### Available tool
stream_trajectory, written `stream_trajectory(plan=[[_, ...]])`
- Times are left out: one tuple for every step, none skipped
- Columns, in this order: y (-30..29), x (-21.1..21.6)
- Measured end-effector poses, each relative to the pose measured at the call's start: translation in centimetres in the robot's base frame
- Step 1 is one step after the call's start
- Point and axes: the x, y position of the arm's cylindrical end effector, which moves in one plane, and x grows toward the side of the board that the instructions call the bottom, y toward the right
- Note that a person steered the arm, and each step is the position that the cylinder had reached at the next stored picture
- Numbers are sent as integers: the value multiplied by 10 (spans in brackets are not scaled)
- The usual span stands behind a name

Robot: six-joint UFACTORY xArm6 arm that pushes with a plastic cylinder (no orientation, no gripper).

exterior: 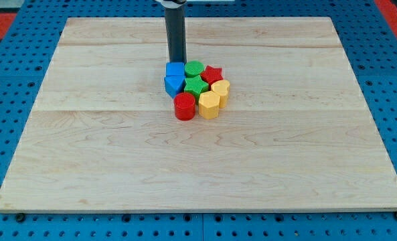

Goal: Move the blue cube into the triangle

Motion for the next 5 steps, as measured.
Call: stream_trajectory(plan=[[2,8],[-8,5],[-16,-22],[10,-33],[48,-32]])
